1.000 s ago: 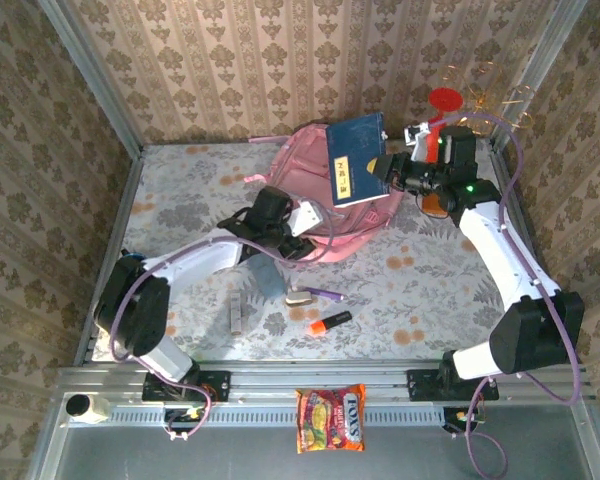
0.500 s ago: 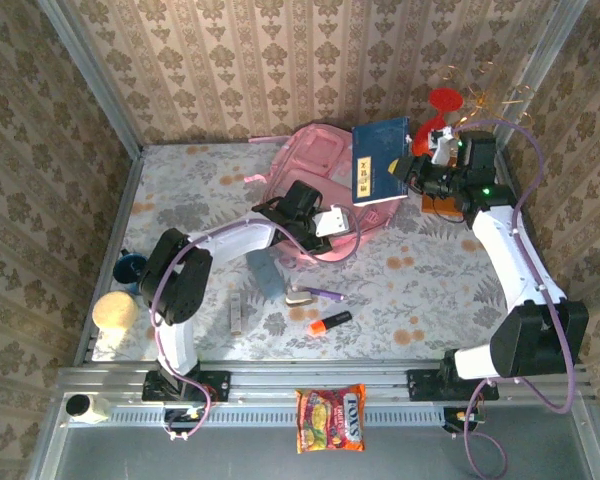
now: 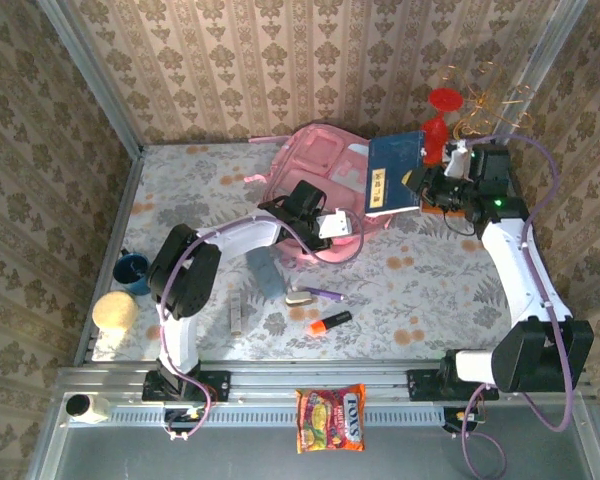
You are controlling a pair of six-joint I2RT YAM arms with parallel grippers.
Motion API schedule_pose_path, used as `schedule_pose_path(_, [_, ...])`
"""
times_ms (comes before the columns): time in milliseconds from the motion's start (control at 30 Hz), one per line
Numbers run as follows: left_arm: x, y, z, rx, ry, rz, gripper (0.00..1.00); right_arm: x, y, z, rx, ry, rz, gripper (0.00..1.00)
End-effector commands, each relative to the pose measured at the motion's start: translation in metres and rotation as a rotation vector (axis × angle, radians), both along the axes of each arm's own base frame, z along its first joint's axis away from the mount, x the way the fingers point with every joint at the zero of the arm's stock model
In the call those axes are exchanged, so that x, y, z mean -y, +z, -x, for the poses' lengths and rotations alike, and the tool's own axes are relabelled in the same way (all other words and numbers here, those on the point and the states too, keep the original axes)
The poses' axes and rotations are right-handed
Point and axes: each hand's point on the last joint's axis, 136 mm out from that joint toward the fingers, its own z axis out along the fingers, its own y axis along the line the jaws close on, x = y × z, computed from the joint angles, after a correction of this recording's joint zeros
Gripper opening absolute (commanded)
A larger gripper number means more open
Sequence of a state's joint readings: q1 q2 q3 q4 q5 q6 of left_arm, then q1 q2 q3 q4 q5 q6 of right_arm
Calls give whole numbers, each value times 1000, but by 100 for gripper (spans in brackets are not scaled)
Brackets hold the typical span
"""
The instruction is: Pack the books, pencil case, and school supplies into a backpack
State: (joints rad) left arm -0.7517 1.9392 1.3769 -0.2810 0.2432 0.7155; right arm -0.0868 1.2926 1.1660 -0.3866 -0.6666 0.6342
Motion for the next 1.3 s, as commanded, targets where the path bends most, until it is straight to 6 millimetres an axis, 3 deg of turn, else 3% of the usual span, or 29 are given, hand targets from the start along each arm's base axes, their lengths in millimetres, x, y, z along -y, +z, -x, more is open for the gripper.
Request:
schedule_pose_path(0, [4,48,-24,200,46,73,0,-5,1,23,-52,8,-86,0])
schedule_pose_path(200, [4,123,-53,526,145,225,0,-13,-20,61,-144,1,-140,0])
schedule_pose_path(300, [5,151,-62,595,180,263,0,-18,-27,78,-164,15,-152,0])
schedule_pose_path(500, [9,177,-69,610,266,354,0,-46,-46,104,-191,107,-235,0])
schedule_pose_path(700, [15,197,-72,603,321,409,0,-82,-64,110,-194,193,-240,0])
schedule_pose_path(867, [17,209,-72,595,333,440,0,-116,-72,88,-172,231,-279,0])
schedule_pose_path(1033, [17,210,-74,580,343,446,0,-147,-75,52,-155,256,-290,0])
schedule_pose_path(1267, [20,215,-74,545,347,476,0,-172,-83,-7,-133,237,-356,0])
